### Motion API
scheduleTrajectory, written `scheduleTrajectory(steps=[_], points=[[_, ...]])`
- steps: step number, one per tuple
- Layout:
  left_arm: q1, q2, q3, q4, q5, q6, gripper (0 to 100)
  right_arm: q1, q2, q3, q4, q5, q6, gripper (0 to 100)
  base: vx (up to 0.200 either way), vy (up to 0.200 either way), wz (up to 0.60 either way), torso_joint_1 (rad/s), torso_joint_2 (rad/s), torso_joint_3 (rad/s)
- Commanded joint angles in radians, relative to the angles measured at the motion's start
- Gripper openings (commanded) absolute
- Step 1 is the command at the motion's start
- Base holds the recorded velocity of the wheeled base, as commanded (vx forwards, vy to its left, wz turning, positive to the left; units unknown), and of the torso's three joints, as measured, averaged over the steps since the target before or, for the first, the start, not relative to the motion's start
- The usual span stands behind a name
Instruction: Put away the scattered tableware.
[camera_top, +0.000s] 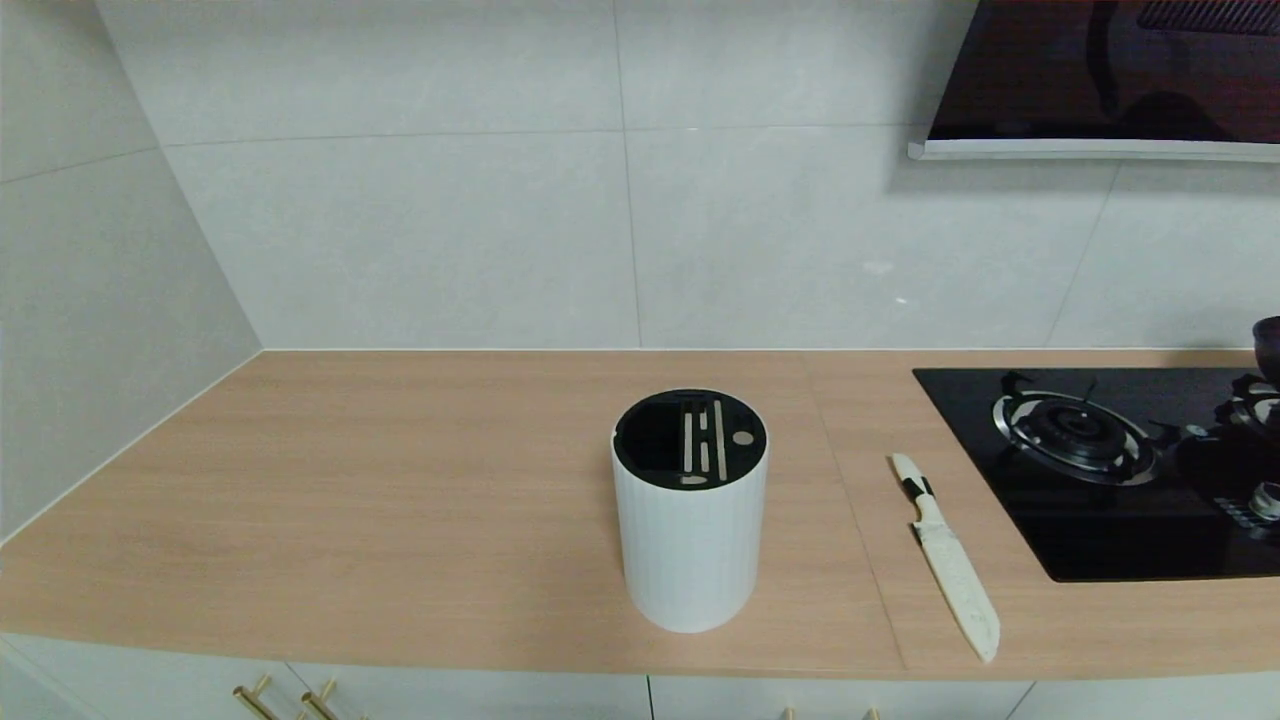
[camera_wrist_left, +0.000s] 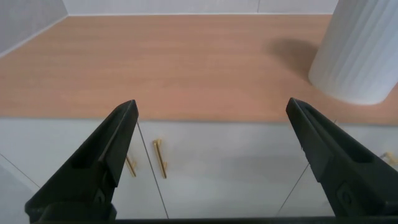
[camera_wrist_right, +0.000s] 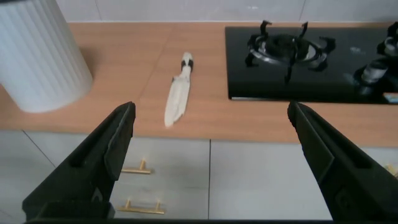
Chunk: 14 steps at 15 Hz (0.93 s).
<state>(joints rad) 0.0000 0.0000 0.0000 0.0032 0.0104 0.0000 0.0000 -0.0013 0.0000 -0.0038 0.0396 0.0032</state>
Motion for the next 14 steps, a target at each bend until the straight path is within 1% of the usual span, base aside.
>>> scheduleTrajectory(steps=[1,2,4,10,14], points=[[0.0,0.002,0.0,0.0,0.0,0.0,100,0.0,0.001,0.0,-0.001,0.0,0.0,100,0.0,0.0,0.0,0.227,-0.47,-0.232],[0.0,0.002,0.0,0.0,0.0,0.0,100,0.0,0.001,0.0,-0.001,0.0,0.0,100,0.0,0.0,0.0,0.159,-0.38,-0.193],[0.0,0.002,0.0,0.0,0.0,0.0,100,0.0,0.001,0.0,-0.001,0.0,0.0,100,0.0,0.0,0.0,0.051,-0.09,-0.041],[0.0,0.0,0.0,0.0,0.0,0.0,100,0.0,0.001,0.0,-0.001,0.0,0.0,100,0.0,0.0,0.0,0.0,0.0,0.0],[0.0,0.002,0.0,0.0,0.0,0.0,100,0.0,0.001,0.0,0.001,0.005,-0.035,100,0.0,0.0,0.0,0.0,0.0,0.0]])
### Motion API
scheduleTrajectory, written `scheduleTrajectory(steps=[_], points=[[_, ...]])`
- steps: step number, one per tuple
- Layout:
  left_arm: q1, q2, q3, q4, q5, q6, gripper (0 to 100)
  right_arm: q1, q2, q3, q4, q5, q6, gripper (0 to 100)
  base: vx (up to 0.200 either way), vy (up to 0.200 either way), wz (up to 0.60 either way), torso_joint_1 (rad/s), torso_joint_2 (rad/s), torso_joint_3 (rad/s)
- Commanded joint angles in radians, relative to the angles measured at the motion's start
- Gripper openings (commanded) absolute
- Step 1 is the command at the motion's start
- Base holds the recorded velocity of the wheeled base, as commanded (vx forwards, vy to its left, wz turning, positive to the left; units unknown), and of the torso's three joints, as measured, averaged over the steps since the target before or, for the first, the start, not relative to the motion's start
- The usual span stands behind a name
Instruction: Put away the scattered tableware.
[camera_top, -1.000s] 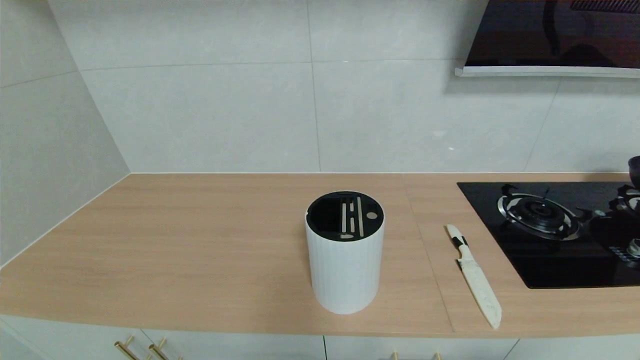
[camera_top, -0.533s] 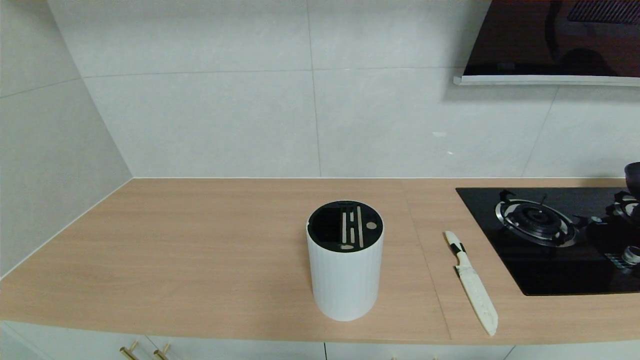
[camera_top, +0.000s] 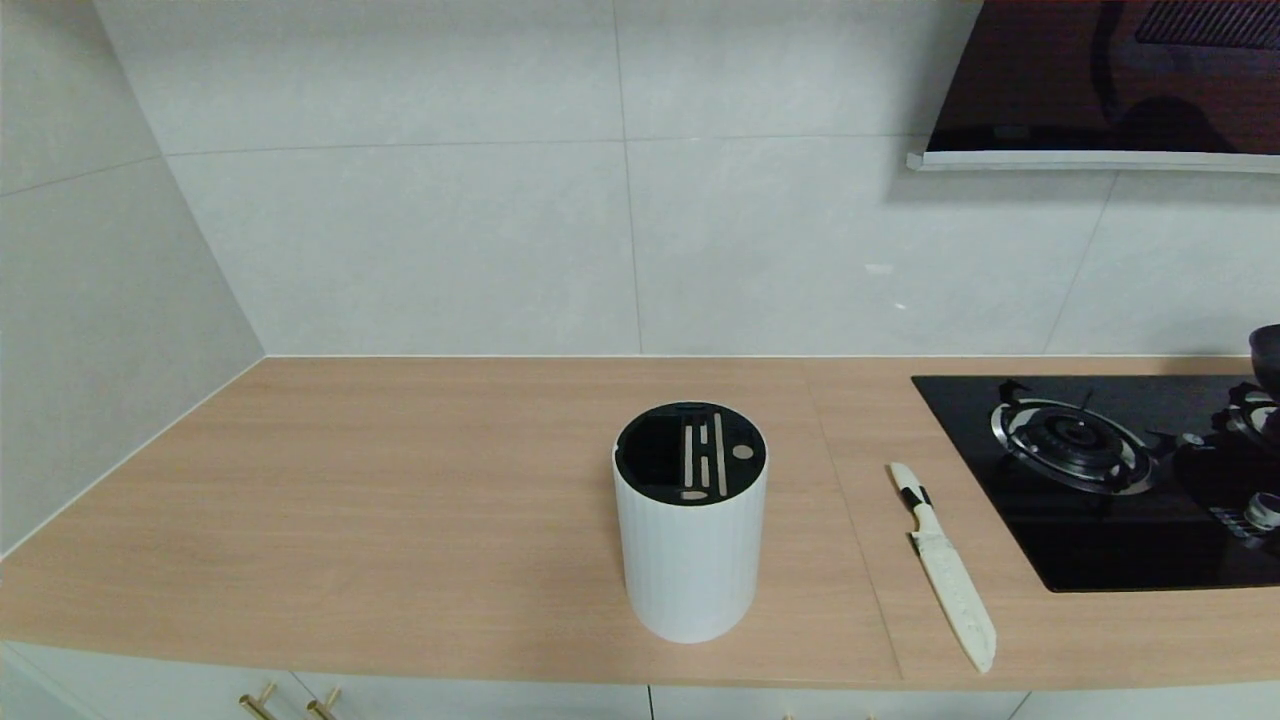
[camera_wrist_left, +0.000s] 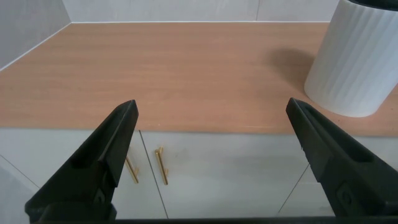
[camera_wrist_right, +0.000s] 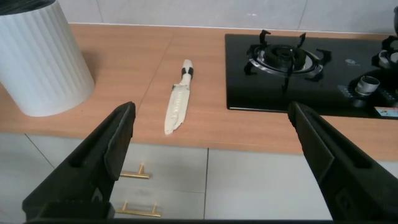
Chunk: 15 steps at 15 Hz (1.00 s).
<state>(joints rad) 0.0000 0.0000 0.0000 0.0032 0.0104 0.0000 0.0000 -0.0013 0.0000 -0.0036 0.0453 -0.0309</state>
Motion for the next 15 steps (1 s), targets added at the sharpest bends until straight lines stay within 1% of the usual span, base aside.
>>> scheduleTrajectory(steps=[1,3,4,5,9,10,12,13,14,15], points=[[0.0,0.0,0.0,0.0,0.0,0.0,100,0.0,0.001,0.0,0.001,0.002,-0.001,100,0.0,0.0,0.0,0.0,0.0,0.0],[0.0,0.002,0.0,0.0,0.0,0.0,100,0.002,0.003,-0.018,-0.006,0.008,0.003,100,0.0,0.0,0.0,0.0,0.0,0.0],[0.0,0.0,0.0,0.0,0.0,0.0,100,0.018,0.052,-0.137,-0.003,0.03,0.032,100,0.0,0.0,0.0,0.0,0.0,0.0],[0.0,0.002,0.0,0.0,0.0,0.0,100,0.048,0.13,-0.195,0.001,0.036,0.06,100,0.0,0.0,0.0,0.0,0.0,0.0],[0.0,0.0,0.0,0.0,0.0,0.0,100,0.166,0.534,-0.304,-0.006,0.039,0.042,100,0.0,0.0,0.0,0.0,0.0,0.0],[0.0,0.0,0.0,0.0,0.0,0.0,100,0.175,0.596,-0.322,-0.007,0.039,0.026,100,0.0,0.0,0.0,0.0,0.0,0.0],[0.0,0.002,0.0,0.0,0.0,0.0,100,0.186,0.88,-0.391,-0.039,0.039,0.009,100,0.0,0.0,0.0,0.0,0.0,0.0],[0.0,0.0,0.0,0.0,0.0,0.0,100,0.187,0.991,-0.413,-0.07,0.039,0.009,100,0.0,0.0,0.0,0.0,0.0,0.0],[0.0,0.002,0.0,0.0,0.0,0.0,100,0.187,1.049,-0.422,-0.093,0.039,0.009,100,0.0,0.0,0.0,0.0,0.0,0.0],[0.0,0.0,0.0,0.0,0.0,0.0,100,0.187,1.17,-0.428,-0.167,0.036,0.009,100,0.0,0.0,0.0,0.0,0.0,0.0]])
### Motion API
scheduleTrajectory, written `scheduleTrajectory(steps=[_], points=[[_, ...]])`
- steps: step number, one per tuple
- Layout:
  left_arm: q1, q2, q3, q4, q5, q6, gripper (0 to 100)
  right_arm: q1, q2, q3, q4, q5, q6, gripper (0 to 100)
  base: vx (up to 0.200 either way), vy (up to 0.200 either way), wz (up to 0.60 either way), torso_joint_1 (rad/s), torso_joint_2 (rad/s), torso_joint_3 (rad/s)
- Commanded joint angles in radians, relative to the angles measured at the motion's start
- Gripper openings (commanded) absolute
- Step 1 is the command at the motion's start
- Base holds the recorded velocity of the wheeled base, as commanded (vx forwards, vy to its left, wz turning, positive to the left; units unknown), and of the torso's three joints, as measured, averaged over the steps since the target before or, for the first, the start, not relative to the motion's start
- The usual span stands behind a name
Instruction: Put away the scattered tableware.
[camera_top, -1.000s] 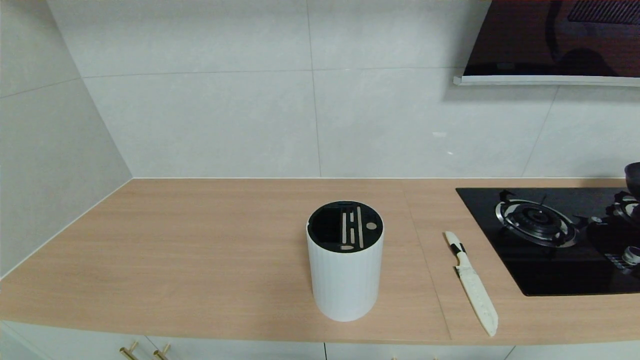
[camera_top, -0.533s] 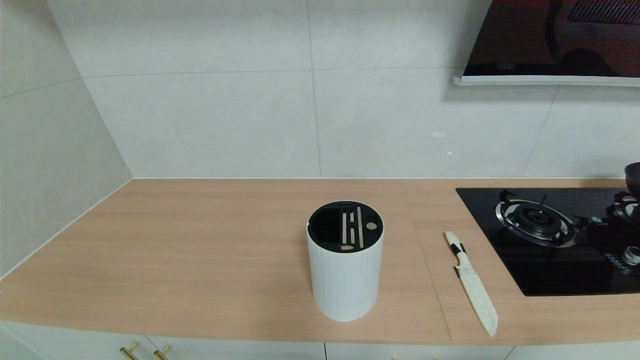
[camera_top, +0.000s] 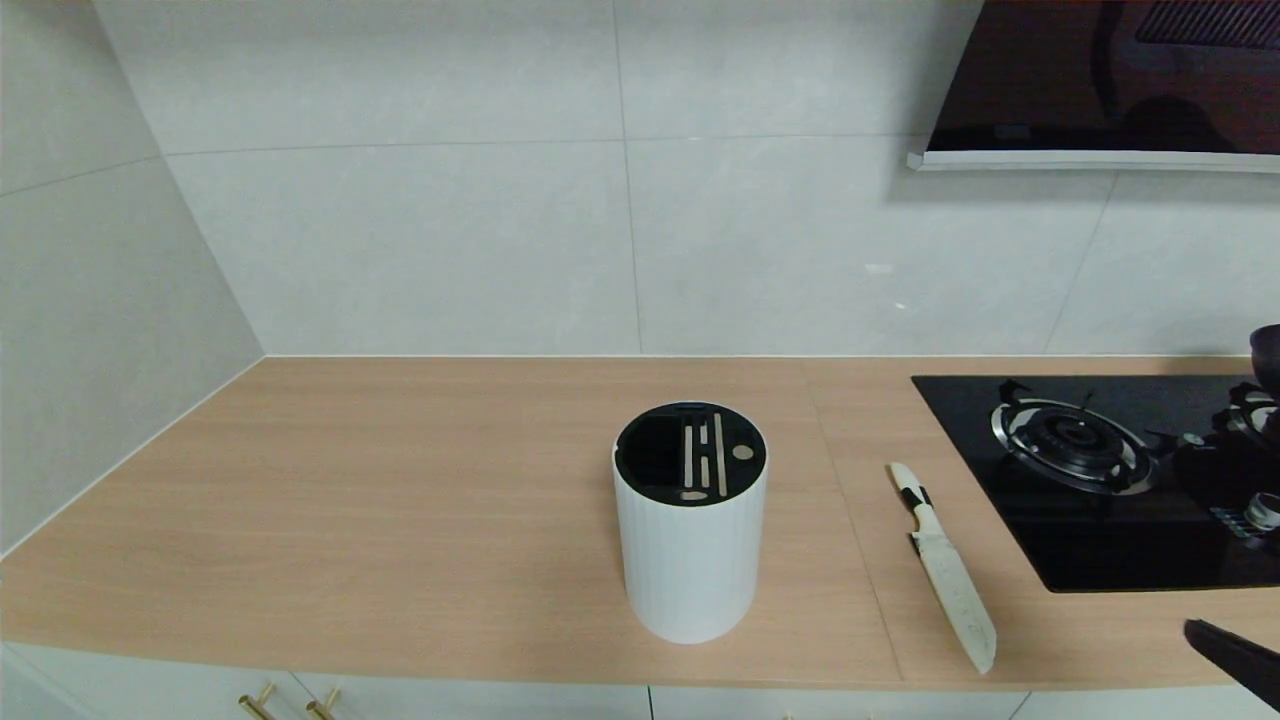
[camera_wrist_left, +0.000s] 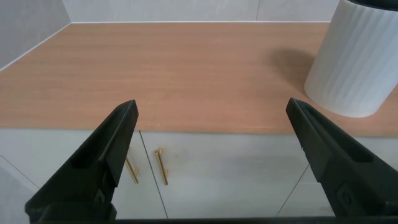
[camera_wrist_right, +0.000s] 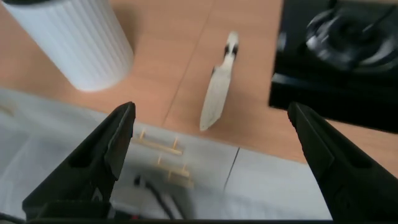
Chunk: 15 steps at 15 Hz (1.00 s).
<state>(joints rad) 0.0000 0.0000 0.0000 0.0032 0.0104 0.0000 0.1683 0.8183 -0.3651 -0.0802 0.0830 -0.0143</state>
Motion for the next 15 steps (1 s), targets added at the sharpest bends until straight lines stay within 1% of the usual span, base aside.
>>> scheduleTrajectory(steps=[1,2,3,4,7,9,12,13,14,15], points=[[0.0,0.0,0.0,0.0,0.0,0.0,100,0.022,0.42,-0.064,-0.141,-0.005,-0.007,100,0.0,0.0,0.0,0.0,0.0,0.0],[0.0,0.0,0.0,0.0,0.0,0.0,100,0.033,0.483,-0.074,-0.181,-0.009,-0.007,100,0.0,0.0,0.0,0.0,0.0,0.0],[0.0,0.0,0.0,0.0,0.0,0.0,100,0.034,0.493,-0.075,-0.185,-0.009,-0.007,100,0.0,0.0,0.0,0.0,0.0,0.0],[0.0,0.002,0.0,0.0,0.0,0.0,100,0.04,0.593,-0.112,-0.22,-0.011,-0.007,100,0.0,0.0,0.0,0.0,0.0,0.0],[0.0,0.002,0.0,0.0,0.0,0.0,100,0.053,0.736,-0.193,-0.237,-0.031,-0.004,100,0.0,0.0,0.0,0.0,0.0,0.0],[0.0,0.002,0.0,0.0,0.0,0.0,100,0.053,0.88,-0.258,-0.26,-0.051,-0.001,100,0.0,0.0,0.0,0.0,0.0,0.0],[0.0,0.002,0.0,0.0,0.0,0.0,100,0.059,1.033,-0.264,-0.385,-0.1,-0.003,100,0.0,0.0,0.0,0.0,0.0,0.0],[0.0,0.0,0.0,0.0,0.0,0.0,100,0.06,1.041,-0.262,-0.391,-0.103,-0.003,100,0.0,0.0,0.0,0.0,0.0,0.0],[0.0,0.002,0.0,0.0,0.0,0.0,100,0.069,1.116,-0.265,-0.444,-0.127,0.0,100,0.0,0.0,0.0,0.0,0.0,0.0],[0.0,0.0,0.0,0.0,0.0,0.0,100,0.069,1.144,-0.262,-0.481,-0.131,0.002,100,0.0,0.0,0.0,0.0,0.0,0.0]])
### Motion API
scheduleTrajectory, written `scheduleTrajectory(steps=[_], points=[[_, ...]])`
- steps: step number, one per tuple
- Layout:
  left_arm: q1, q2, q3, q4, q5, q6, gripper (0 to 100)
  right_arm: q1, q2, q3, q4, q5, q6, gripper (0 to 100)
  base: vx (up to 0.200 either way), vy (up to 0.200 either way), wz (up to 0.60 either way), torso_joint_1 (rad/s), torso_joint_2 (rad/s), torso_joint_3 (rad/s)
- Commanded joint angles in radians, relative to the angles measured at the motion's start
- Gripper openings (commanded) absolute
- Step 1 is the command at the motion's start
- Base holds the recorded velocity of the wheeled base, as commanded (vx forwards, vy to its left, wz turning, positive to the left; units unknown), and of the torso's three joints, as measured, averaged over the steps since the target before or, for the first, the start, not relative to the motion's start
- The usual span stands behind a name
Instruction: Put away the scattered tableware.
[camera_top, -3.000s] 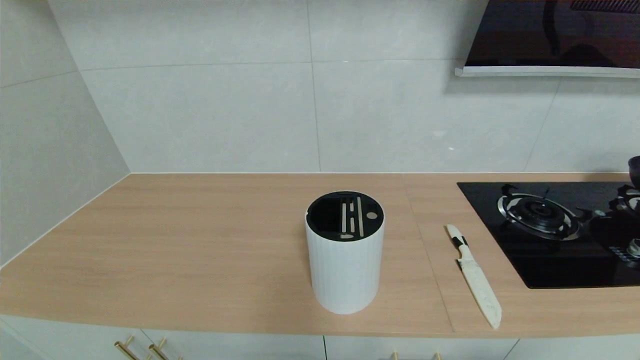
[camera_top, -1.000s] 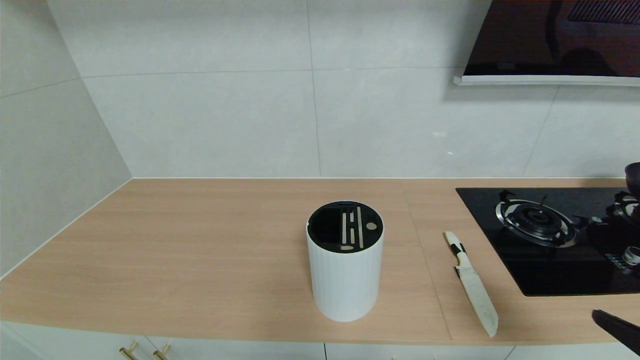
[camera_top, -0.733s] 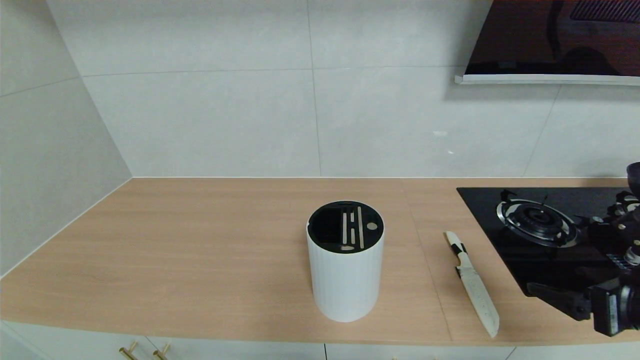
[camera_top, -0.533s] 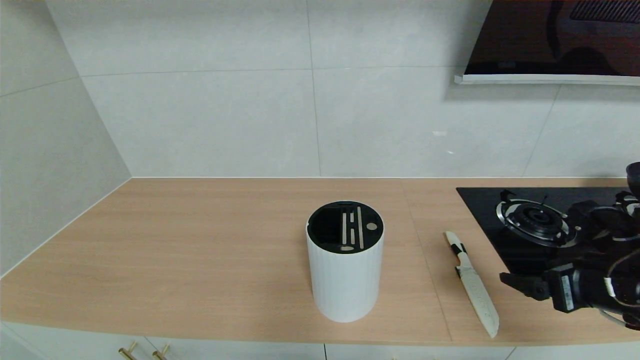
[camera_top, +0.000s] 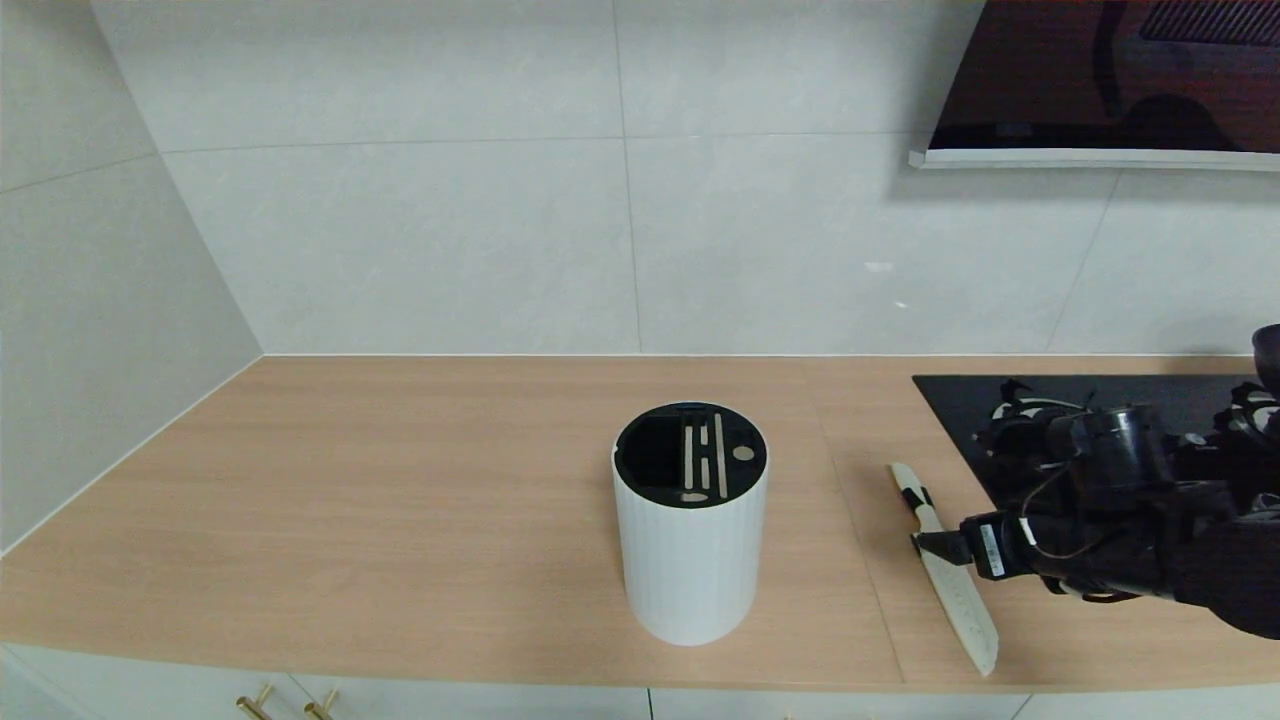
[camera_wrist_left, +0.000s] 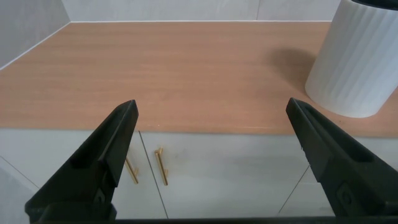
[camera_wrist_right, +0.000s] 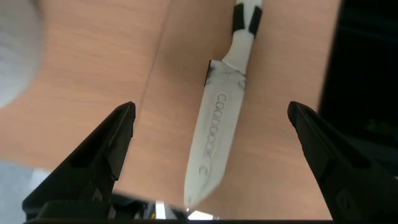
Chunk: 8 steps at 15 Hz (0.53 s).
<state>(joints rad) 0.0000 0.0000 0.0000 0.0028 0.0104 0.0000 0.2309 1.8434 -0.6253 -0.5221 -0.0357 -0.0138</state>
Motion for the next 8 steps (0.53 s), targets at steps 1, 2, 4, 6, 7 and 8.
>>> scheduleTrajectory(steps=[1,2,4,6,7,8], points=[[0.0,0.002,0.0,0.0,0.0,0.0,100,0.008,0.142,-0.001,-0.065,-0.012,0.003,100,0.0,0.0,0.0,0.0,0.0,0.0],[0.0,0.002,0.0,0.0,0.0,0.0,100,0.008,0.168,-0.002,-0.084,-0.013,0.003,100,0.0,0.0,0.0,0.0,0.0,0.0],[0.0,0.0,0.0,0.0,0.0,0.0,100,0.008,0.221,-0.007,-0.156,-0.027,0.012,100,0.0,0.0,0.0,0.0,0.0,0.0],[0.0,0.002,0.0,0.0,0.0,0.0,100,0.008,0.27,-0.024,-0.223,-0.059,0.046,100,0.0,0.0,0.0,0.0,0.0,0.0],[0.0,0.002,0.0,0.0,0.0,0.0,100,0.007,0.287,-0.034,-0.23,-0.073,0.054,100,0.0,0.0,0.0,0.0,0.0,0.0],[0.0,0.002,0.0,0.0,0.0,0.0,100,0.005,0.3,-0.042,-0.23,-0.082,0.054,100,0.0,0.0,0.0,0.0,0.0,0.0]])
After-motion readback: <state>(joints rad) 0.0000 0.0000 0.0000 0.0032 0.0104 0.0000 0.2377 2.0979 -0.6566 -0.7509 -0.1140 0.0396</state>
